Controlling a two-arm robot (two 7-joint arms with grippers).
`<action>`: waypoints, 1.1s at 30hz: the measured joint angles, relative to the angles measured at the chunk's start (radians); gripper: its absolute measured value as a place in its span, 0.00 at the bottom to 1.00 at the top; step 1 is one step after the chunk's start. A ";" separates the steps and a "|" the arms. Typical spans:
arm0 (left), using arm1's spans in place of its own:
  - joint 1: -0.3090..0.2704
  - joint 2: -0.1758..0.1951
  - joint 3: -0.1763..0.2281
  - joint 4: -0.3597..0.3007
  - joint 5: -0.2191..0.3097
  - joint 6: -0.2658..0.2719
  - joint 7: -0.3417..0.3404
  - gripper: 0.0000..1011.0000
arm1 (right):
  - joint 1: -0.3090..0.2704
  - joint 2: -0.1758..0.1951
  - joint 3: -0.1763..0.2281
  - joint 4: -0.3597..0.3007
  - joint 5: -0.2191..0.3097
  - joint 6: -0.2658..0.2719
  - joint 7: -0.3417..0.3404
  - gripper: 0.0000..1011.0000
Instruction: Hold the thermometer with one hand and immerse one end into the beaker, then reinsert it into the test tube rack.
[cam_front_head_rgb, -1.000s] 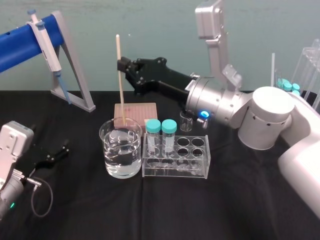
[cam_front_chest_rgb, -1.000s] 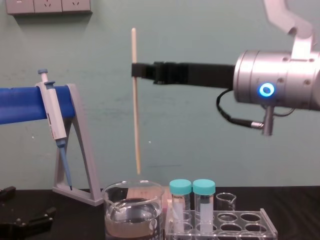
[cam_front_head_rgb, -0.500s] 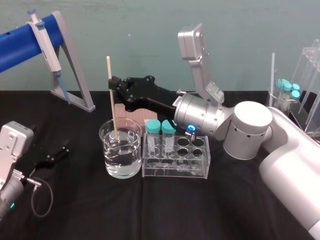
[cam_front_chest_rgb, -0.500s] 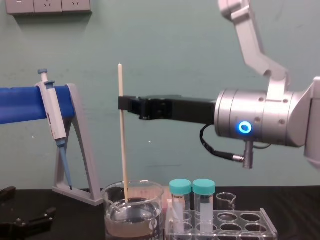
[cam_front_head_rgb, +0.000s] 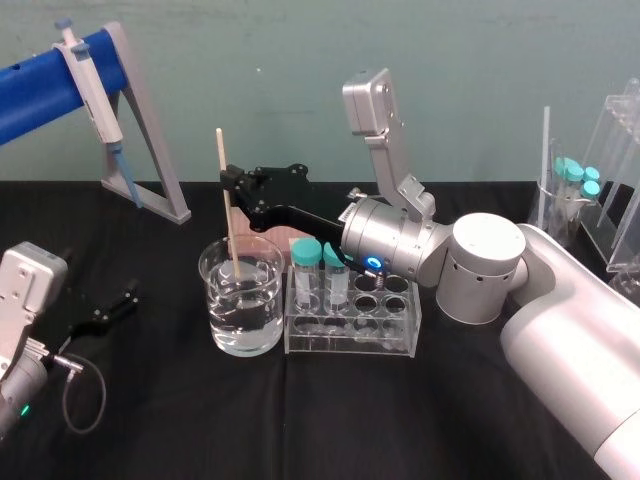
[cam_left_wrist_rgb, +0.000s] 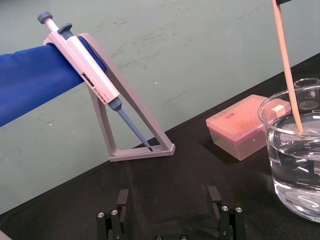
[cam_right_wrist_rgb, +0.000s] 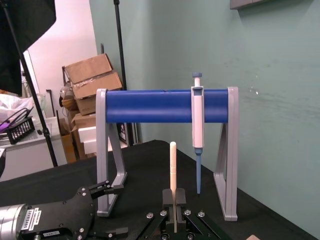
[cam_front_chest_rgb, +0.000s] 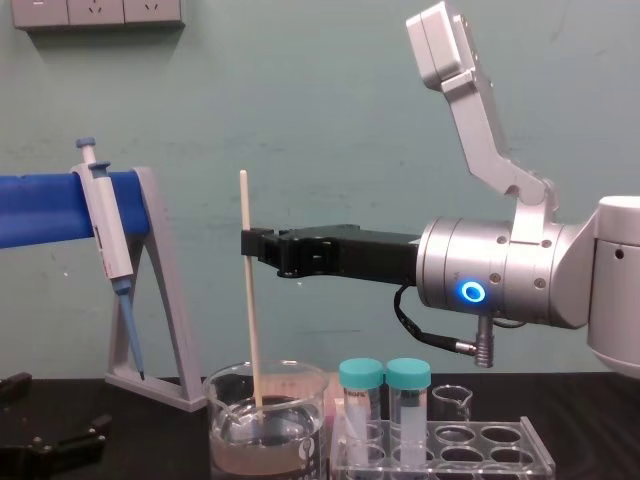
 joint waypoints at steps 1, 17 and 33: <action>0.000 0.000 0.000 0.000 0.000 0.000 0.000 0.99 | -0.001 -0.001 0.001 0.000 -0.001 0.001 0.000 0.03; 0.000 0.000 0.000 0.000 0.000 0.000 0.000 0.99 | -0.023 -0.009 0.014 0.019 -0.033 0.011 0.001 0.03; 0.000 0.000 0.000 0.000 0.000 0.000 0.000 0.99 | -0.035 -0.008 0.022 0.015 -0.041 0.018 0.002 0.03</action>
